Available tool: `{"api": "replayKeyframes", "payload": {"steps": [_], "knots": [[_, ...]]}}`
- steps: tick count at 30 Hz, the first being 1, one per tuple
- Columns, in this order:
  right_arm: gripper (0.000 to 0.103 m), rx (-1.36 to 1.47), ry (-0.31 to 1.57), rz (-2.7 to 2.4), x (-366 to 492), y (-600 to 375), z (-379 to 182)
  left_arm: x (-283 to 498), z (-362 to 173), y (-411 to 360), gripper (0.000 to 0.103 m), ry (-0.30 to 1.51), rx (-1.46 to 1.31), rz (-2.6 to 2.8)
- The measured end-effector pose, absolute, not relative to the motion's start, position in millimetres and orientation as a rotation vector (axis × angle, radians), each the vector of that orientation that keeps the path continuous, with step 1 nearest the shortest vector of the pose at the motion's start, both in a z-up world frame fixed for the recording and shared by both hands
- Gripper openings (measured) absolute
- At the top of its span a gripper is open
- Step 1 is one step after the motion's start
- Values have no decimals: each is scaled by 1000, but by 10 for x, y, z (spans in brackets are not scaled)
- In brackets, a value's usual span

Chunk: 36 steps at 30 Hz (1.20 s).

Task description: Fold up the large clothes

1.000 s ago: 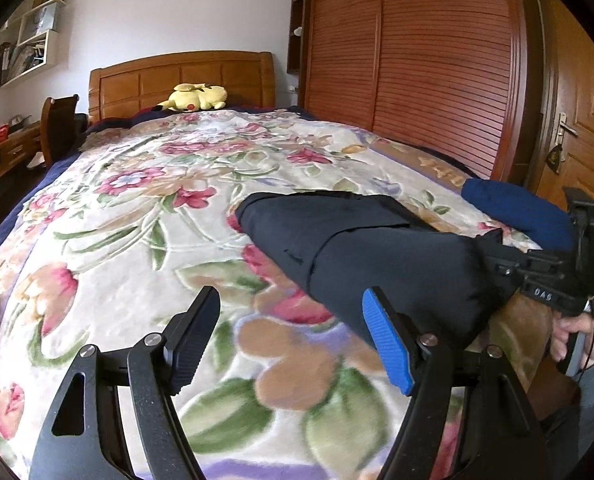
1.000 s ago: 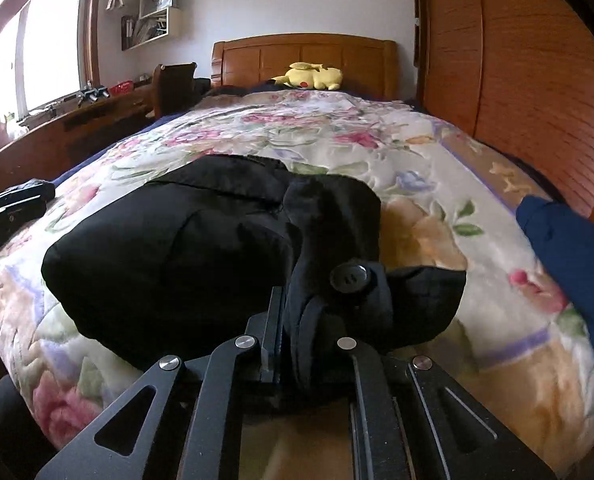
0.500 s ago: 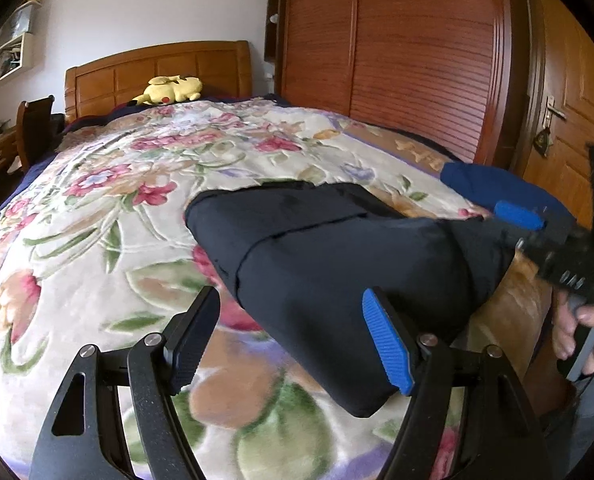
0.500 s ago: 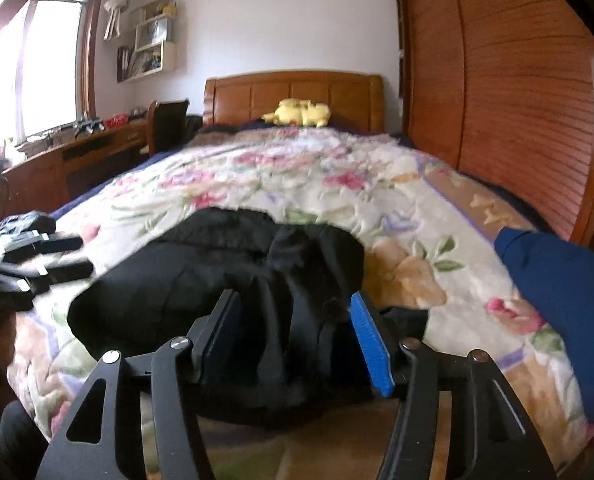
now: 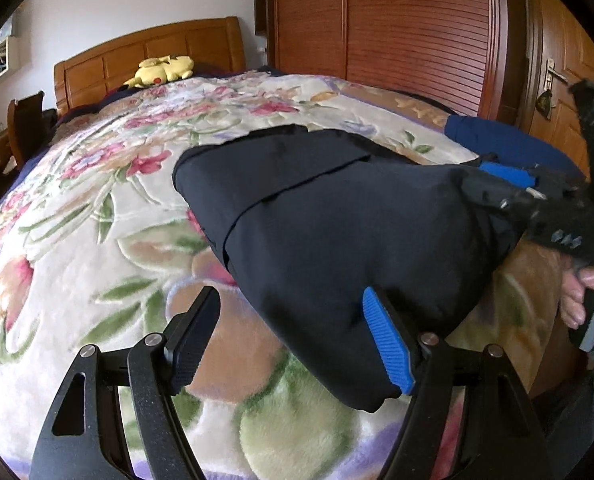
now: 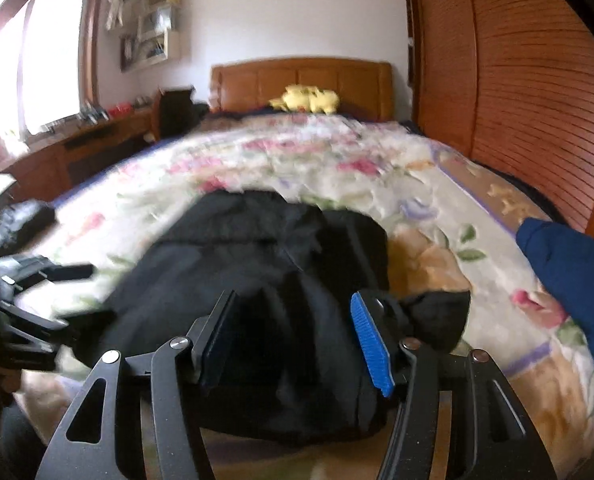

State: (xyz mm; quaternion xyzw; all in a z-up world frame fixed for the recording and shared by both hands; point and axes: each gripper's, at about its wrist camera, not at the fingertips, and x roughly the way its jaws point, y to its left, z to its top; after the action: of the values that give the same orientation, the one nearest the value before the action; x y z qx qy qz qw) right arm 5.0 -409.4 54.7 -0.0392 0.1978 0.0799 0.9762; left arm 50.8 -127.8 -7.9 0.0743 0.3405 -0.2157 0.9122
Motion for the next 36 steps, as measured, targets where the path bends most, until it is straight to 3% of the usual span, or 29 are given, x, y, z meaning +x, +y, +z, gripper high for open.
{"api": "replayKeyframes", "payload": {"steps": [6,24,36], "knots": [[60,-126,470,155,151,-4111,367,535,-130,-1243,75,715,129,-460],[65,-72,393,177,-219,-4505,396,194,439,-1158,75,578,113,-300],[66,-9,400,161,-241,-4537,524,363,612,-896,75,546,69,-264]]}}
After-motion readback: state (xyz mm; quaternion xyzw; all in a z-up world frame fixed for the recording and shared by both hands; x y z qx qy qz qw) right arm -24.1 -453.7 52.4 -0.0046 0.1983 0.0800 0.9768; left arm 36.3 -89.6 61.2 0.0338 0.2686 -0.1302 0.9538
